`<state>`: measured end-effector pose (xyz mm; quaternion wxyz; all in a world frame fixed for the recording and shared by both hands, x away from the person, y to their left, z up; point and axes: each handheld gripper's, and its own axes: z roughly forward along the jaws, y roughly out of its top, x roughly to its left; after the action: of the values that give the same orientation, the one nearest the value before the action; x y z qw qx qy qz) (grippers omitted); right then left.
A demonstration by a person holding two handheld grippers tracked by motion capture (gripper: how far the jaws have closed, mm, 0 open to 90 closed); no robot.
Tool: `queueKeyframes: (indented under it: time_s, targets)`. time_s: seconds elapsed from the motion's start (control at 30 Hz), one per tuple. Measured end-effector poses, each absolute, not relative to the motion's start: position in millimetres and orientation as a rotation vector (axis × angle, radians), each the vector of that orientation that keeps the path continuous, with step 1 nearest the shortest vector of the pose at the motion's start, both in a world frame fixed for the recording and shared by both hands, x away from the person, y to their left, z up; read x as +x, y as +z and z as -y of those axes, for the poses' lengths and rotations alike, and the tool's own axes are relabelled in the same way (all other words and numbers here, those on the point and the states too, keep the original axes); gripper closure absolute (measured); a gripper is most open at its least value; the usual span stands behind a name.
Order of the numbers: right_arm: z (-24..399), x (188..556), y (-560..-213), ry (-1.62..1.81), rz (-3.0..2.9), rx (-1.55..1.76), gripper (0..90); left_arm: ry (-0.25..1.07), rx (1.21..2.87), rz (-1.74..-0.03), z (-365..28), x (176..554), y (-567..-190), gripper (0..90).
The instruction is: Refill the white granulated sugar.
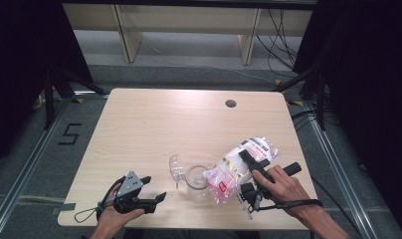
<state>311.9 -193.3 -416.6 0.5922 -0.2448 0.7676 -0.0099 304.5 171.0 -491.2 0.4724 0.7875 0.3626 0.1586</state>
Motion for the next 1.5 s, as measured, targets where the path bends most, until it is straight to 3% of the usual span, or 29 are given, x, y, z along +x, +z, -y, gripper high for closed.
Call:
queueKeyframes:
  time_s: [1.5]
  targets:
    - [192.4,311.2,-413.6,-0.044,-1.767,-0.593,58.0,0.387,1.923,-0.897,-170.8,304.1,-491.2,22.1]
